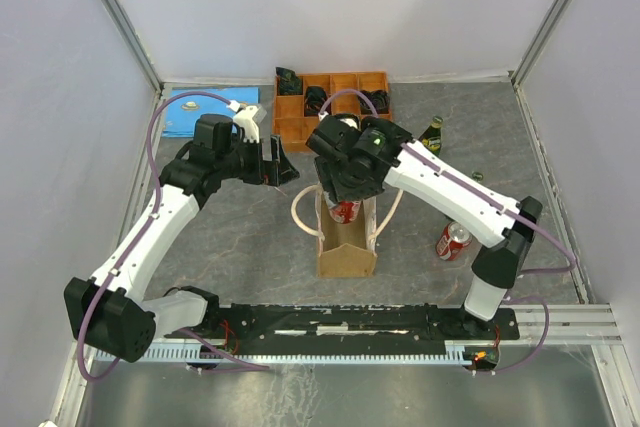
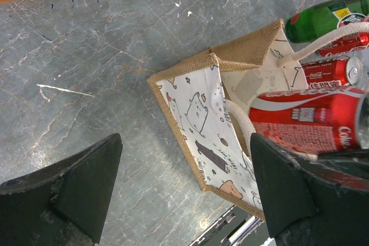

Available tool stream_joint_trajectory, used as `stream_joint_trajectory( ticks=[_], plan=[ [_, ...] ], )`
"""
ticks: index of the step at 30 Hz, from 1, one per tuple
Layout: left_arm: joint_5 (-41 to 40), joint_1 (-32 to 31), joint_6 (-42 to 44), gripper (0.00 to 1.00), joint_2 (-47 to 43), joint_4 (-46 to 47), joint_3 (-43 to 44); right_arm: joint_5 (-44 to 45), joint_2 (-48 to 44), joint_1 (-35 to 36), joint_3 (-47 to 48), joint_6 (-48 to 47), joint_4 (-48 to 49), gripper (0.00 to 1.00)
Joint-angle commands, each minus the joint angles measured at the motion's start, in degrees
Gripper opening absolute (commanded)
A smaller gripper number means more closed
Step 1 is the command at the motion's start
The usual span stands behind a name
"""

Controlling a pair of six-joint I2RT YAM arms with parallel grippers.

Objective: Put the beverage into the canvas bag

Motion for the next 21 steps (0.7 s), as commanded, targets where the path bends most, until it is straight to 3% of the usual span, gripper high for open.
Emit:
stream_joint_trajectory(
  ticks=[1, 21],
  plan=[
    [-0.1, 0.3, 3.6, 0.97, -1.7, 0.4, -0.1, 3.2, -0.7, 0.0, -2.2, -0.7, 11.1, 0.00],
    [-0.1, 0.2, 3.5, 0.97, -2.6, 1.0, -2.0, 6.9, 5.1, 0.0, -12.9, -6.5, 25.3, 0.00]
  ],
)
